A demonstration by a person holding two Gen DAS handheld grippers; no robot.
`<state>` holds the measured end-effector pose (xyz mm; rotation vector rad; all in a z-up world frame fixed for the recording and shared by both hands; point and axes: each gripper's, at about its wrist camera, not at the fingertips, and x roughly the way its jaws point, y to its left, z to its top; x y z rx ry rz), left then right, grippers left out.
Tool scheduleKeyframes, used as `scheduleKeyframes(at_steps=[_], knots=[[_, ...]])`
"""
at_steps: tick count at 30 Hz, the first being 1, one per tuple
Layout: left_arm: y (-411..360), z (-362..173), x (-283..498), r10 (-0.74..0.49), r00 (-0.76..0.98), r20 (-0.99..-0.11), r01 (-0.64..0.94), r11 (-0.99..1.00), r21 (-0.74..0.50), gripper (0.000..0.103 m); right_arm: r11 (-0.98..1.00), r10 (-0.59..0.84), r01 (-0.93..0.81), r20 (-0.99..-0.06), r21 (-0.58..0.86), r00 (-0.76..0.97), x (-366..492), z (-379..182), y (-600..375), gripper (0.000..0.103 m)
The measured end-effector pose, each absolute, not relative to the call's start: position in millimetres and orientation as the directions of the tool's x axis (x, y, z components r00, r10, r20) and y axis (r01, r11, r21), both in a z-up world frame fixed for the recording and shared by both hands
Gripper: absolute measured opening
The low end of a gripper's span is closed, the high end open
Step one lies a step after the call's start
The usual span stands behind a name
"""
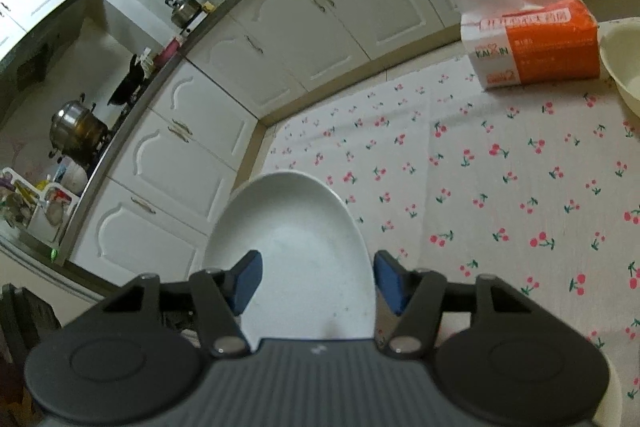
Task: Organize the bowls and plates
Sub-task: 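Carry the white plate with both grippers toward the other white plates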
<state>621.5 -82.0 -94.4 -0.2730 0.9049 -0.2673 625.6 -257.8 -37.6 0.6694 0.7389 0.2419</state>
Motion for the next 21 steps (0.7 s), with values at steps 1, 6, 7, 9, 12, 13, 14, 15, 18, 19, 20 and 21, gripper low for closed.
scheduleKeyframes(at_steps=[1,6,7,9,12,13,14,15,18,19,20,21], knots=[[-83.1,-93.6,622.5,-0.342,0.593,-0.729,0.112,0.932,-0.346,0.021,0.767,0.427,0.027,-0.54,0.642,0.725,626.7,-37.2,-259.1,0.062],[-85.1,-91.2,623.2,-0.348,0.601,-0.719,0.115,0.929,-0.353,0.021,0.755,0.425,0.034,-0.528,0.655,0.735,627.4,-37.3,-264.5,0.062],[-84.3,-91.2,622.5,-0.351,0.602,-0.717,0.115,0.927,-0.357,0.021,0.753,0.427,0.032,-0.525,0.657,0.736,626.2,-36.8,-264.8,0.062],[-83.7,-91.4,621.3,-0.354,0.601,-0.717,0.115,0.926,-0.36,0.021,0.748,0.433,0.028,-0.52,0.663,0.737,624.0,-37.3,-265.3,0.062],[-80.3,-90.3,616.4,-0.355,0.597,-0.72,0.114,0.925,-0.361,0.021,0.742,0.442,0.021,-0.512,0.67,0.737,617.3,-38.1,-262.8,0.062],[-78.0,-89.2,613.1,-0.353,0.598,-0.72,0.113,0.926,-0.36,0.022,0.739,0.446,0.017,-0.508,0.674,0.736,614.6,-37.9,-261.5,0.062],[-76.7,-87.5,610.9,-0.353,0.599,-0.719,0.114,0.926,-0.359,0.023,0.736,0.451,0.013,-0.504,0.677,0.737,611.3,-37.3,-259.4,0.062],[-74.8,-85.9,607.6,-0.354,0.6,-0.717,0.115,0.926,-0.36,0.024,0.733,0.455,0.008,-0.499,0.68,0.738,608.4,-36.3,-257.8,0.062],[-65.4,-81.8,597.0,-0.353,0.609,-0.71,0.11,0.924,-0.366,0.026,0.716,0.476,-0.012,-0.476,0.698,0.739,597.0,-34.0,-251.2,0.062],[-60.3,-80.4,591.5,-0.352,0.615,-0.705,0.109,0.924,-0.367,0.026,0.71,0.484,-0.019,-0.468,0.704,0.74,592.9,-33.2,-248.7,0.062],[-57.7,-79.1,588.3,-0.35,0.62,-0.703,0.108,0.925,-0.365,0.026,0.705,0.491,-0.026,-0.461,0.708,0.739,588.4,-32.4,-245.7,0.062],[-54.4,-77.8,584.2,-0.346,0.626,-0.7,0.107,0.926,-0.362,0.026,0.702,0.498,-0.034,-0.455,0.711,0.738,583.6,-31.9,-241.9,0.062]])
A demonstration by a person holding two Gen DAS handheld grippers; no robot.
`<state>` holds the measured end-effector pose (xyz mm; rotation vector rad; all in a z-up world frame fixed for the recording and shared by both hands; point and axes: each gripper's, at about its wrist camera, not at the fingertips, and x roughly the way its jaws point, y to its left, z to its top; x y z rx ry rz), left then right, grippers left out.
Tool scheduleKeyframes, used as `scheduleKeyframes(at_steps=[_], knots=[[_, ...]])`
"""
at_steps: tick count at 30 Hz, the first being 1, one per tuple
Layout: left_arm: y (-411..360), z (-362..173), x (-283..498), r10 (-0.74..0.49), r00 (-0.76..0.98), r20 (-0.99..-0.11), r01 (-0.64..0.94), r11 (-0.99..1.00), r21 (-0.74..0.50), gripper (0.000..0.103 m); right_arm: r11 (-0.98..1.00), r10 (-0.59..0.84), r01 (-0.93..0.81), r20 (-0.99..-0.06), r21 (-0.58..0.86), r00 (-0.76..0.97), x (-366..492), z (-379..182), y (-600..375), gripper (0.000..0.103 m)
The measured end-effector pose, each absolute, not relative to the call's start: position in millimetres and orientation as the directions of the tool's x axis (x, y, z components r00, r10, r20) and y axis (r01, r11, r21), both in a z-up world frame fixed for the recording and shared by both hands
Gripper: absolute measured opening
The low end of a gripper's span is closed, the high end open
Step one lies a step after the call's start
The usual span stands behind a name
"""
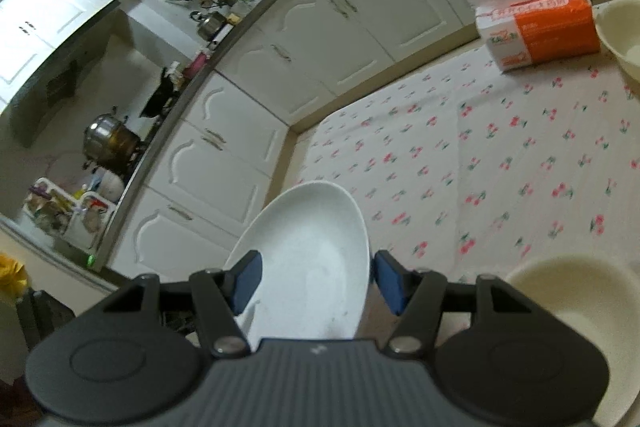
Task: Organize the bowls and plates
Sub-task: 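Carry the white plate with both grippers toward the other white plates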
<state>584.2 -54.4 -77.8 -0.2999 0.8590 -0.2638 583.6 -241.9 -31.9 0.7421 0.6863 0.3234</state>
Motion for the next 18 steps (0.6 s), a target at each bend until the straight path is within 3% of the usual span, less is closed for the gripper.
scheduleKeyframes(at_steps=[18], knots=[[-20.4,-85.2,518.8,-0.316,0.68,-0.662,0.081,0.929,-0.36,0.026,0.65,0.535,-0.033,-0.426,0.759,0.729,510.1,-60.2,-200.8,0.067]])
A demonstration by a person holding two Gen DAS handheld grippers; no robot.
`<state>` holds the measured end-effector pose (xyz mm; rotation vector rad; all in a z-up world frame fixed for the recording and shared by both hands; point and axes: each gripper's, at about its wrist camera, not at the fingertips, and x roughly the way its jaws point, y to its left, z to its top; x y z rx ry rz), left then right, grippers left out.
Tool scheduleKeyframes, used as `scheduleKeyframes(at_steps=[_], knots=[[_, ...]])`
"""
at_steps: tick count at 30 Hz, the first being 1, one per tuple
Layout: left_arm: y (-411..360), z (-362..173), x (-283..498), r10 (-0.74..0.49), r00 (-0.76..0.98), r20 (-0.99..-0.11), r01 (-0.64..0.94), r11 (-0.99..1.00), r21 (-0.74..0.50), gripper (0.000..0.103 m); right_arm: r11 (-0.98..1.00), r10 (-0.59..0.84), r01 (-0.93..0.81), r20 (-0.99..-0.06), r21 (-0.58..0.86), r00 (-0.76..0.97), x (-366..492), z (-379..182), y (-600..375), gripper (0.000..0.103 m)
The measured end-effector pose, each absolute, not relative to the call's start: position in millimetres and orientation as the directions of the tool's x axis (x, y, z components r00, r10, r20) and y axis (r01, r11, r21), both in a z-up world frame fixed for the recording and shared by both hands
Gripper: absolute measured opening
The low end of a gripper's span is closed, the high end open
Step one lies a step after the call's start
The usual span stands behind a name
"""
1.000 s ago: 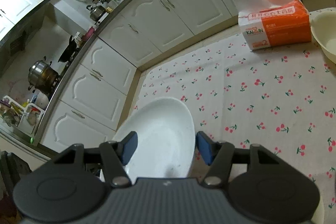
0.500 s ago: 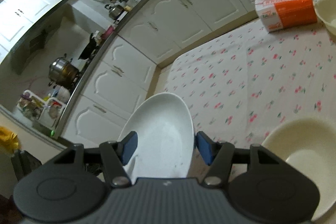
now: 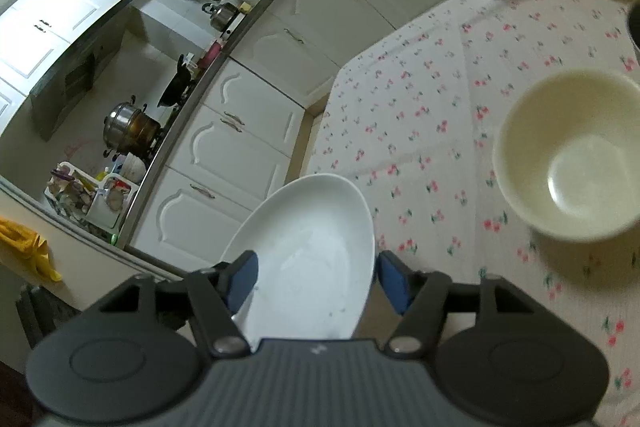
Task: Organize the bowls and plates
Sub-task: 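Carry the white plate with both grippers toward the other white plates, then lower the white plate onto the other white plate and open both grippers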
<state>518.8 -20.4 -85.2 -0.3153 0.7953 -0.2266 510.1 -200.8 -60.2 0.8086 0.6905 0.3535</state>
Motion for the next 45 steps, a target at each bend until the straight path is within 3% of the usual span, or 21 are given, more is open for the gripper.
scheduleKeyframes(at_steps=[36,45], knots=[[-19.8,-101.9,514.0,-0.304,0.688,-0.659,0.092,0.937,-0.337,0.027,0.687,0.5,-0.03,-0.443,0.726,0.744,478.4,-71.4,-180.8,0.071],[-17.8,-99.3,507.9,-0.302,0.709,-0.637,0.121,0.942,-0.313,0.038,0.683,0.506,-0.03,-0.443,0.73,0.741,474.1,-71.1,-180.5,0.084]])
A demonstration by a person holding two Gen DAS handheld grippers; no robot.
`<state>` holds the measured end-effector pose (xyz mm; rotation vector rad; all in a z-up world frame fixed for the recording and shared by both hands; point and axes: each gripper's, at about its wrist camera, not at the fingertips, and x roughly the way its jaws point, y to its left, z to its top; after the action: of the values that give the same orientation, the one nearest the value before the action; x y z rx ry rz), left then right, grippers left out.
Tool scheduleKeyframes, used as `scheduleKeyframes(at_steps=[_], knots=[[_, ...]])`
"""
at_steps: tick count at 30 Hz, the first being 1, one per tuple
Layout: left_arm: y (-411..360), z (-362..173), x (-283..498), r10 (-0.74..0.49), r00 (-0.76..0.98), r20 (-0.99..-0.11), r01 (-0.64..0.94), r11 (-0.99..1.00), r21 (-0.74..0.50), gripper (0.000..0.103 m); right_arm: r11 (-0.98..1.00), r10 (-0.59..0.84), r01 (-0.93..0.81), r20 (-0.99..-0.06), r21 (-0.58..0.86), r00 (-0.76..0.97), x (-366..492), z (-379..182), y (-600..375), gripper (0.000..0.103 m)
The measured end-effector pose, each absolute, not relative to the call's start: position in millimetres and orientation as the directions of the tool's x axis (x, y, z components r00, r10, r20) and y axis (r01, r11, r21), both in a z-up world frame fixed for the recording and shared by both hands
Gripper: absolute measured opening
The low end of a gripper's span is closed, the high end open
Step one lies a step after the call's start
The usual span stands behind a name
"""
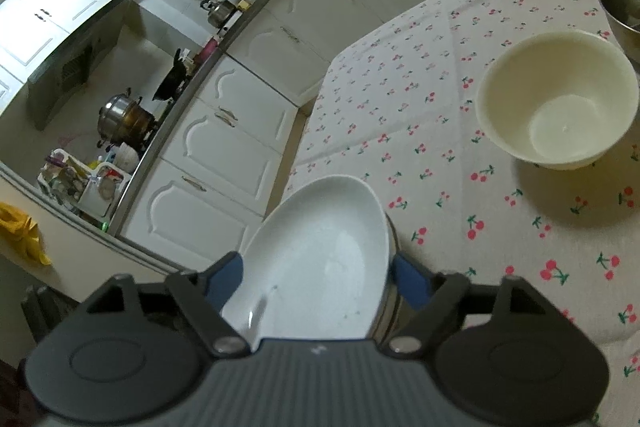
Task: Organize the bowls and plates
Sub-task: 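Lower the white plate onto the other white plate and open both grippers, then move both grippers to the rim of the cream plastic bowl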
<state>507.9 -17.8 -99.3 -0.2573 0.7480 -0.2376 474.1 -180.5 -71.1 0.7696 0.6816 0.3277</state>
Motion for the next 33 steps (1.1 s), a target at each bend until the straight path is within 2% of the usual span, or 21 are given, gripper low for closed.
scheduleKeyframes(at_steps=[3,8,12,13,18,19,33], knots=[[-15.7,-97.4,504.8,-0.293,0.72,-0.629,0.117,0.945,-0.305,0.044,0.684,0.509,-0.033,-0.444,0.728,0.737,472.1,-68.5,-178.6,0.086],[-14.2,-89.5,492.8,-0.253,0.758,-0.601,0.117,0.959,-0.256,0.064,0.676,0.502,-0.027,-0.434,0.736,0.748,465.6,-63.8,-181.9,0.091],[-14.4,-86.8,484.2,-0.243,0.777,-0.58,0.127,0.964,-0.234,0.07,0.678,0.478,-0.009,-0.432,0.735,0.765,454.2,-62.6,-188.3,0.095],[-14.4,-86.8,482.4,-0.242,0.78,-0.577,0.129,0.965,-0.229,0.075,0.678,0.47,-0.003,-0.431,0.735,0.77,450.0,-62.9,-190.4,0.099],[-14.7,-85.8,470.7,-0.239,0.796,-0.557,0.137,0.966,-0.218,0.094,0.681,0.417,0.029,-0.42,0.731,0.806,426.8,-67.0,-199.0,0.1],[-15.8,-85.2,466.9,-0.237,0.799,-0.552,0.138,0.967,-0.215,0.101,0.676,0.402,0.041,-0.415,0.736,0.816,420.9,-69.5,-201.0,0.102],[-52.1,-90.8,435.2,-0.373,0.727,-0.577,0.278,0.928,-0.249,0.103,0.662,0.18,0.173,-0.379,0.729,0.908,338.1,-87.1,-243.6,0.102]])
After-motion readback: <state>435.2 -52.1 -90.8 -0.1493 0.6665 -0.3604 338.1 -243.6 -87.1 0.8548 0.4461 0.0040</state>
